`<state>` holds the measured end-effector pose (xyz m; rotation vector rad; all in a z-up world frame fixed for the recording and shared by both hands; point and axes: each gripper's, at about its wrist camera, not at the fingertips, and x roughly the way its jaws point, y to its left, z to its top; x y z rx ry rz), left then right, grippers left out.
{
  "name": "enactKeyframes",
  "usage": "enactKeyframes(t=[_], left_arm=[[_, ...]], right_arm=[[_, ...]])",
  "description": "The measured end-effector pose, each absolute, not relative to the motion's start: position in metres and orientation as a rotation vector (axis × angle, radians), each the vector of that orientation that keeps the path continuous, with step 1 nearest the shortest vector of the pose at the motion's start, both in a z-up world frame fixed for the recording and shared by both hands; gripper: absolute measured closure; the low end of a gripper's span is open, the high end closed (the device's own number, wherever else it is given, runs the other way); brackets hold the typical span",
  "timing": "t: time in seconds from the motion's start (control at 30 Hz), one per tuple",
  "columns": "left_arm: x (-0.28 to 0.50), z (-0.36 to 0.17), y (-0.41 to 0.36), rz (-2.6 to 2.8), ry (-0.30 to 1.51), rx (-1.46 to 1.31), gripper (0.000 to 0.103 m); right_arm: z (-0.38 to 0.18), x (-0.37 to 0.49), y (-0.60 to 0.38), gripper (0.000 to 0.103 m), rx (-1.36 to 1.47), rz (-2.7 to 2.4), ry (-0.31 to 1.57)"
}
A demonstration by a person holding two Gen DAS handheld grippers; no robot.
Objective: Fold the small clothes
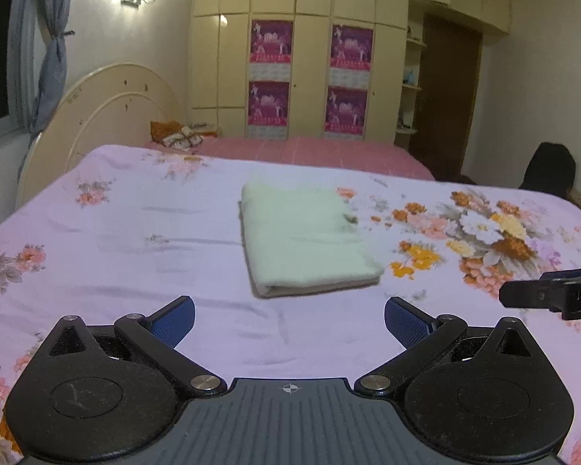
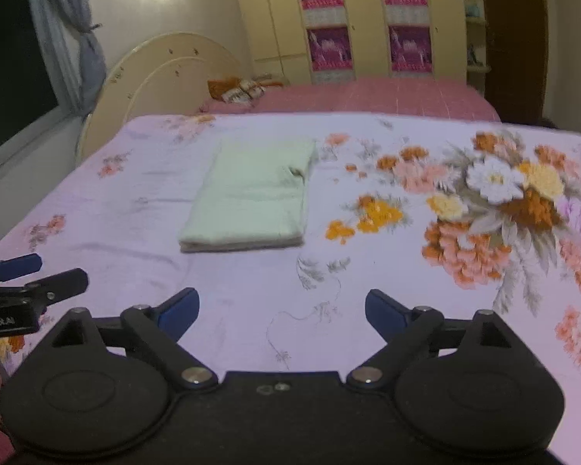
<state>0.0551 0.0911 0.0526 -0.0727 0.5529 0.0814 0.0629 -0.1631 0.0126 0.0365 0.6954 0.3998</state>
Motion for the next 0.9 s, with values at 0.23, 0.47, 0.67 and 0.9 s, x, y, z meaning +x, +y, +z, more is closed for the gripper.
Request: enactKeyframes(t=[0.23, 0.47, 0.67, 0.9], left_arm=[[0.027, 0.076, 0.053, 0.064, 0.495, -0.071, 0.0], [0.001, 0.084, 0.032, 0.089, 0.489, -0.068, 0.0], [-0.019, 0.086, 0.024, 0.104, 0.476, -0.074, 0.0], [-0.028, 0.087, 0.018, 0.117, 0.466, -0.09, 0.0]], right_arm=[[0.032, 0.027, -0.187, 0.01, 0.039, 0.376, 0.604], [0.041, 0.001, -0.211, 0.01, 0.07, 0.378, 0.566], [0.041, -0.013, -0.215, 0.01, 0.077, 0.4, 0.557], [0.043, -0.024, -0.217, 0.01, 0.063, 0.413, 0.538]])
